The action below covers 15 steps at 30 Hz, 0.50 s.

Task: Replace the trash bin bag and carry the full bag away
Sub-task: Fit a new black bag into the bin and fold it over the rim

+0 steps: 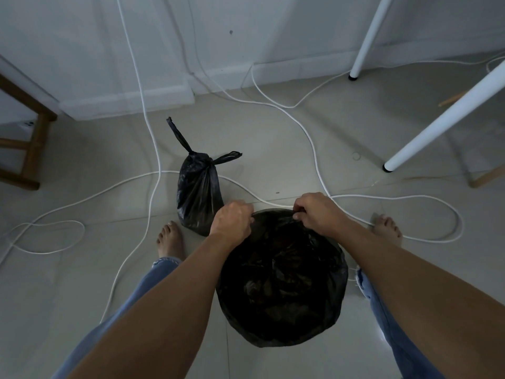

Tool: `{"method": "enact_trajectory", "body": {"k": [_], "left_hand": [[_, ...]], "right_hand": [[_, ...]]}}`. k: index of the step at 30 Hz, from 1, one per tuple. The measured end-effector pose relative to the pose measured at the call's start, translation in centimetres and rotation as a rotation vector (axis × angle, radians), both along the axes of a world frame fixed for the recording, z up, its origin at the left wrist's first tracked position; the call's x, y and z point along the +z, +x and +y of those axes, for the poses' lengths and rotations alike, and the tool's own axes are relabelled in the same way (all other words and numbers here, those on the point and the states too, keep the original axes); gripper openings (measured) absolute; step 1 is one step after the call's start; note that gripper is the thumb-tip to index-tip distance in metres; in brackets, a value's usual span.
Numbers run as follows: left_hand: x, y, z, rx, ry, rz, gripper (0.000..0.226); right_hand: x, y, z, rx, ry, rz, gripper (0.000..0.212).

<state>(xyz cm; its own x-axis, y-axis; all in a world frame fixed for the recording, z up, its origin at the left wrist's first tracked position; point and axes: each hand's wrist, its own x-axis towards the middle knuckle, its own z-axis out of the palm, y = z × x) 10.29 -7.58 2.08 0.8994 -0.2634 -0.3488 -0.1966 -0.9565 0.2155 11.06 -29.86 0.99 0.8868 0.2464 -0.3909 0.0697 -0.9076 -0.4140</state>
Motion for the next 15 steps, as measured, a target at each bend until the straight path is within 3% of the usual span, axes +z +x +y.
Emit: {"method": "enact_trajectory", "body": {"k": [4, 9, 15], "left_hand": [[0.1, -0.4, 0.1, 0.054, 0.015, 0.006, 0.022], [0.2, -1.0, 2.6, 0.251, 0.002, 0.035, 0.021], [0.6, -1.7, 4.2, 0.359, -0.008, 0.204, 0.022]], "right_hand": [[0.2, 0.2, 0.1, -0.041, 0.017, 0.010, 0.018], [1.3, 0.0, -1.1, -0.177, 0.194, -0.044, 0.040], [1.8, 0.0, -1.6, -0.194, 0.176, -0.070, 0.036]]}}
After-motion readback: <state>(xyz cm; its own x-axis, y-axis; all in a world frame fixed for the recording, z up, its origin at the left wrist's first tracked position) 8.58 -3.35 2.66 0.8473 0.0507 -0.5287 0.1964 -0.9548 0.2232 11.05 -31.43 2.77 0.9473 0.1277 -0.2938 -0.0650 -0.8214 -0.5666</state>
